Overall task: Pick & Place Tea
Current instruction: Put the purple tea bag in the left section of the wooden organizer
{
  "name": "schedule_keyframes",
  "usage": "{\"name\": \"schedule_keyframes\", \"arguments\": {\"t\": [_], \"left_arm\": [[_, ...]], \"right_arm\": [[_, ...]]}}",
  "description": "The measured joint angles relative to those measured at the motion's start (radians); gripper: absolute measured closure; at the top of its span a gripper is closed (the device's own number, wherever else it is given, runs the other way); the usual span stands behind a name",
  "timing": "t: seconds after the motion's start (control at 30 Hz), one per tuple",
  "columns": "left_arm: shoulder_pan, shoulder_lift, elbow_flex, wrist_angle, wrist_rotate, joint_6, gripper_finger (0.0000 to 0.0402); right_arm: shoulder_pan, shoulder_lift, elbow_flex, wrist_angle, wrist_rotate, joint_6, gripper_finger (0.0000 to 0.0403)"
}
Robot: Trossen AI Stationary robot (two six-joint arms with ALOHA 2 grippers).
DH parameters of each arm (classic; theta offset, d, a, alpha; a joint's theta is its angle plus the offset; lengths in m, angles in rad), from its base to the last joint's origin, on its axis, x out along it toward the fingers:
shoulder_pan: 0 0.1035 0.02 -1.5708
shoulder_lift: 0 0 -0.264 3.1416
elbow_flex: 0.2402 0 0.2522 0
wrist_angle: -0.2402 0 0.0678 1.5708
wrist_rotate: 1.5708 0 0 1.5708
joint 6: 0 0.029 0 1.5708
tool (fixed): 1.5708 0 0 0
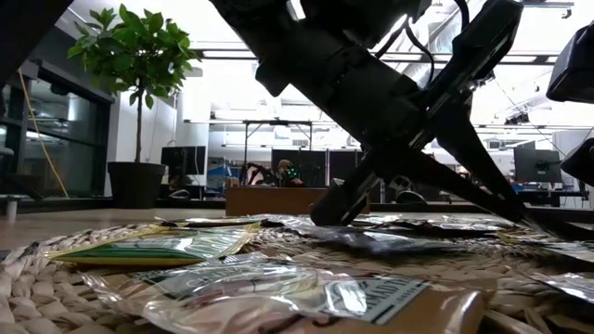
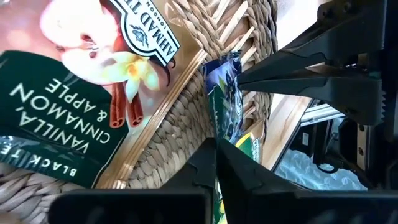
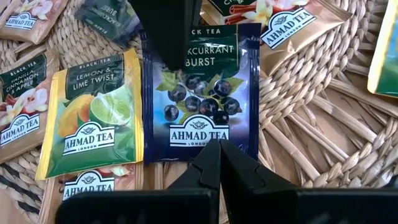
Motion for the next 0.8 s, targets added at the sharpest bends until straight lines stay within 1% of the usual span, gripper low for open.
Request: {"name": "schedule_keyframes", "arguments": {"t": [0.13,0.47,0.7,0.8], "left_arm": [[0.0,0.0,0.0,0.0,-0.006,0.003,0.0399],[0.0,0.0,0.001,0.007,-0.01,0.022,0.0401],[0.0,0.003,0.073,-0.008,-0.007,0.069,0.0401],[0.001,0.003,0.106,-0.062,-0.011,0.098,0.0401]], "right_arm": [[0.0,0.0,0.0,0.0,-0.004,0.0,0.0403],[0.0,-0.012,0.0,-0.001,-0.034,-0.002,0.0403],[0.0,-0.048,-0.001,-0.015,-0.041,-0.023,0.0403],[0.0,-0.065,-0.001,-0.014,-0.057,-0.026,0.0403]]}}
